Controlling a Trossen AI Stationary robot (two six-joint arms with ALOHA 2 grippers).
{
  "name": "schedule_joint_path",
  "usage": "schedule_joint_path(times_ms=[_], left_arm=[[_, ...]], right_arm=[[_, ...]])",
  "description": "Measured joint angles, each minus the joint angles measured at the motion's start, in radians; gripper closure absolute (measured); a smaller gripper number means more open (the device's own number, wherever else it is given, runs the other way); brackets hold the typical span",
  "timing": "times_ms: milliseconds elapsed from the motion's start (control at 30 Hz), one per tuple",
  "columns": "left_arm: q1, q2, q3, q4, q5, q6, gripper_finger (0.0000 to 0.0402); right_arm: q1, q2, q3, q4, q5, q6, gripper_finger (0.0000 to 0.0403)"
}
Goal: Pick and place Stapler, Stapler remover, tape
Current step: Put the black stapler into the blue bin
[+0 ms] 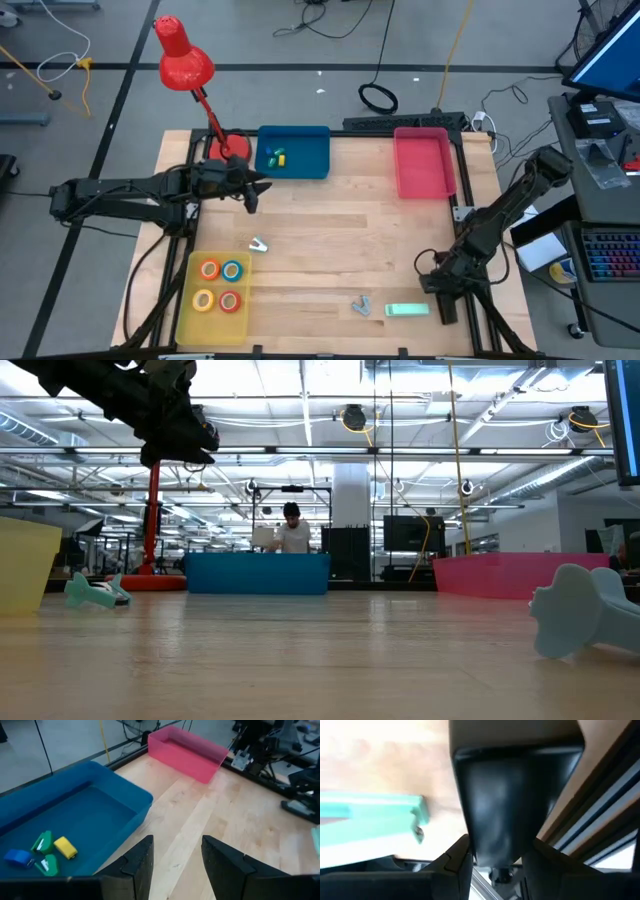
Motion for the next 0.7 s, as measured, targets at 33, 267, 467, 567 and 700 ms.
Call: schedule_joint_path(times_ms=[33,267,467,567,700], left_arm=[[0.0,0.0,0.0,0.009,0.0,0.0,0.0234],[0.0,0.0,0.0,0.054,0.002,-0.001,0.0234],[0.0,0.0,0.0,0.123,0.029,0.0,0.0234],[0.0,0.0,0.0,0.144,0.029,0.001,0.0234],[0.0,0.0,0.0,0.147,0.03,0.003,0.0234]], right_arm=[[0.0,-0.014,0.0,-0.016,0.021,0.001,0.0274],[-0.02,-0.089,0.0,-0.088,0.17,-0.017,0.0274],[-0.077,-0.133,0.0,-0.145,0.296,-0.078,0.0274],[-0.12,-0.149,0.0,-0.194,0.338,-0.134,0.0274],[-0.196,-0.164,0.0,-0.258,0.354,-0.238,0.0274]])
